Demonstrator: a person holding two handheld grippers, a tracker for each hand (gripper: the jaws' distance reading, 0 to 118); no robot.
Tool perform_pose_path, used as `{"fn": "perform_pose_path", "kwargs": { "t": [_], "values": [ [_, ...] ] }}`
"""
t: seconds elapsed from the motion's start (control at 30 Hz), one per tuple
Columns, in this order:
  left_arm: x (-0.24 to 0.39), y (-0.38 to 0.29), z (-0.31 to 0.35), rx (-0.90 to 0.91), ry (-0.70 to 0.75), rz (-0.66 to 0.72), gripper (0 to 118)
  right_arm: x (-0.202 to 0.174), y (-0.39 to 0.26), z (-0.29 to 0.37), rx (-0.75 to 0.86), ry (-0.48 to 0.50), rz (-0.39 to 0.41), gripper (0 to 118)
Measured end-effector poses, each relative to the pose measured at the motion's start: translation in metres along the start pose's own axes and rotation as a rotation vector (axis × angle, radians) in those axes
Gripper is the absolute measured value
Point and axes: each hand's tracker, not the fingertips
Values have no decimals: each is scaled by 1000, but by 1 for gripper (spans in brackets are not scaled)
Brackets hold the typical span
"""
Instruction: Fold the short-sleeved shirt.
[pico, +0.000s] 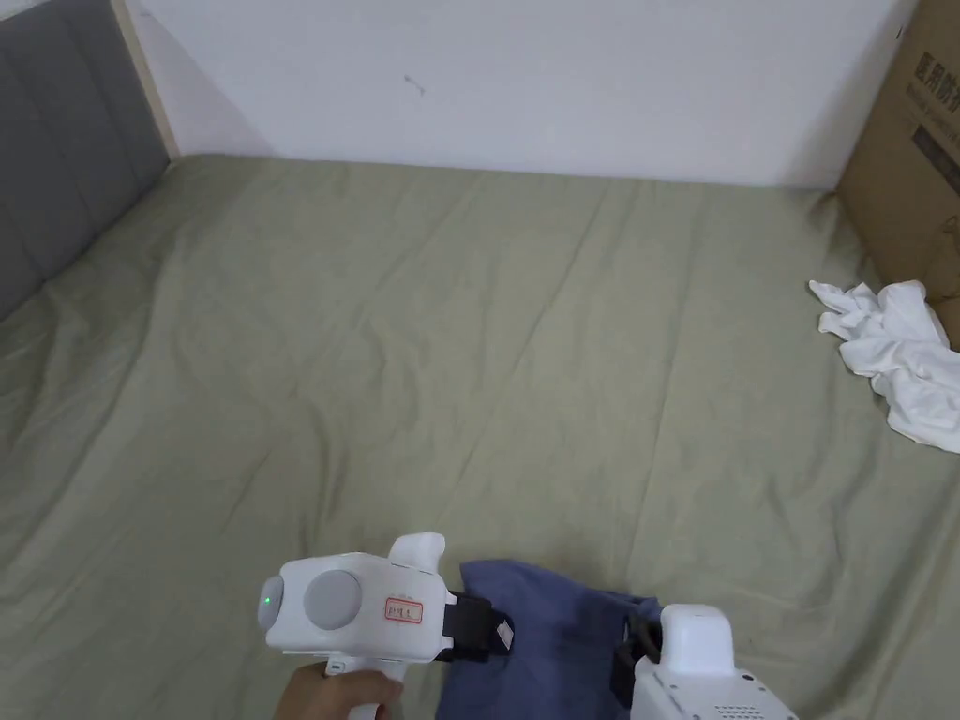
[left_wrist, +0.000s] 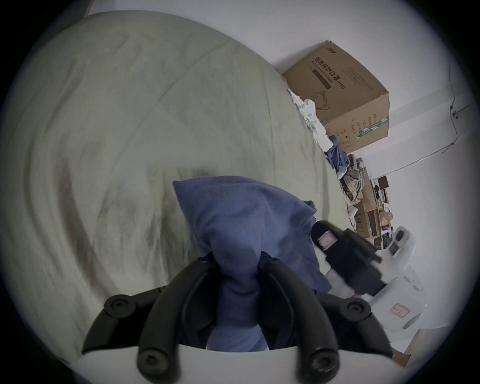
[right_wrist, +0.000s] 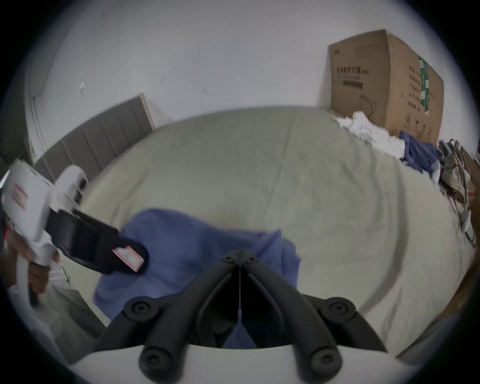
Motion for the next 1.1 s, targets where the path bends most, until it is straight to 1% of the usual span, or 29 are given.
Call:
{"fn": "perform_pose_path", "kwargs": {
  "t": [0.1, 0.2, 0.27, 0.37, 0.43, 0.63, 0.8, 0.83, 0.9, 0.97, 1.0, 1.1],
  "values": [
    [-6, 11, 19, 11, 12, -41, 30, -3, 32, 17, 86, -1, 32, 3],
    [-26, 23, 46, 16, 73, -91, 30, -8, 63, 32, 172, -2, 50, 3],
    [-47, 31, 69, 23, 105, -88, 30, -13, 79, 39, 219, -2, 44, 3],
    [-88, 42, 110, 41, 199, -87, 30, -24, 98, 46, 271, 1, 49, 3],
    [-119, 50, 139, 51, 251, -57, 30, -32, 108, 46, 291, 3, 58, 3],
    [-209, 68, 218, 68, 415, -6, 30, -61, 118, 36, 307, 18, 73, 3],
    [-273, 78, 264, 48, 509, 43, 30, -82, 117, 18, 277, 31, 96, 3],
    [-271, 76, 271, 42, 533, 55, 30, -86, 117, 13, 267, 34, 102, 3],
    [-285, 79, 277, 31, 556, 71, 30, -91, 116, 7, 251, 37, 113, 3],
    [-293, 80, 282, 29, 564, 80, 30, -93, 114, 4, 240, 39, 119, 3],
    [-297, 80, 282, 26, 585, 119, 30, -94, 114, 3, 236, 37, 122, 3],
    [-307, 80, 280, 15, 598, 119, 31, -93, 112, 1, 222, 30, 125, 3]
  ]
}}
